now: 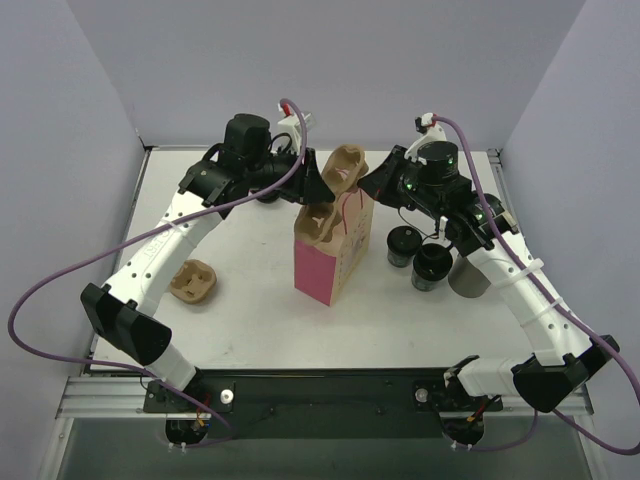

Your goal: Pack the takeout coffee

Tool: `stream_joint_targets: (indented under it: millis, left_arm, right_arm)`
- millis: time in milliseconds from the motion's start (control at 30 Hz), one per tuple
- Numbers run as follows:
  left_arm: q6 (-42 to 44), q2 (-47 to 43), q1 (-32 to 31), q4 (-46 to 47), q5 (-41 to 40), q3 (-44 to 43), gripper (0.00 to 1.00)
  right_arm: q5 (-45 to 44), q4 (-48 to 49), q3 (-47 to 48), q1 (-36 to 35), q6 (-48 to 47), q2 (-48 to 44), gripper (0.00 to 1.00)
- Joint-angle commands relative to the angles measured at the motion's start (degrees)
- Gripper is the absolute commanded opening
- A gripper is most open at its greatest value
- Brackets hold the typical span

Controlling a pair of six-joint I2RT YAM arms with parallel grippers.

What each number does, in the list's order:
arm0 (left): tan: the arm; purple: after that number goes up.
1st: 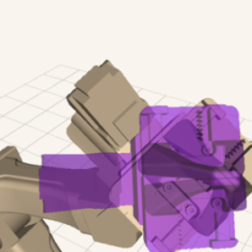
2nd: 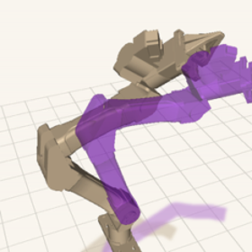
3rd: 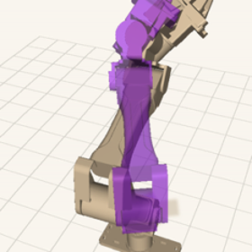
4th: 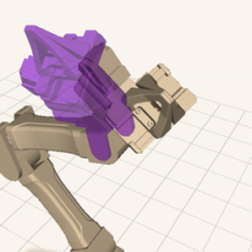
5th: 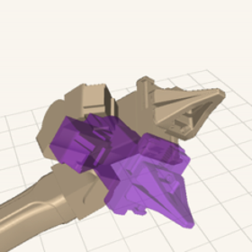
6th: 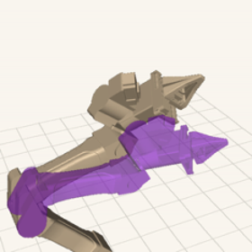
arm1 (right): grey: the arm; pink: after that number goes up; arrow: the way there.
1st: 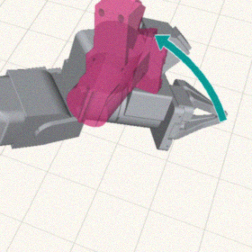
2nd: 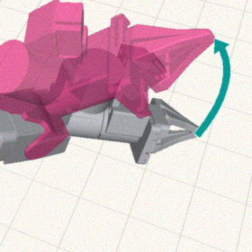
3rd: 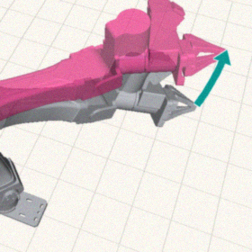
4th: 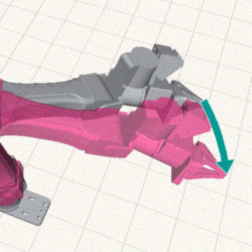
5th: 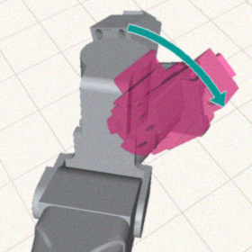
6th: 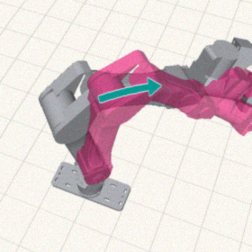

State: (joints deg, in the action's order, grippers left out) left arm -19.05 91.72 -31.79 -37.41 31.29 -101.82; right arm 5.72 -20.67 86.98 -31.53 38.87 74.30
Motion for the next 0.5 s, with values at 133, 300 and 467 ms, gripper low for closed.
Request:
stream_joint_targets:
  millis: [133, 300, 467]
  left_arm:
    - [-2.04, 0.21, -0.29, 4.45, 1.75, -5.76, 0.25]
    - [-3.19, -0.05, -0.73, 6.38, 2.55, -4.71, 0.25]
    - [-4.76, -0.31, -0.82, 8.66, 4.13, -3.13, 0.25]
  right_arm:
    - [1.31, 4.23, -2.78, 0.5, -0.9, -2.32, 0.0]
    - [1.67, 5.72, -4.1, 0.68, -0.82, -3.02, 0.0]
    - [1.49, 6.16, -4.54, 0.68, -0.82, -3.55, 0.0]
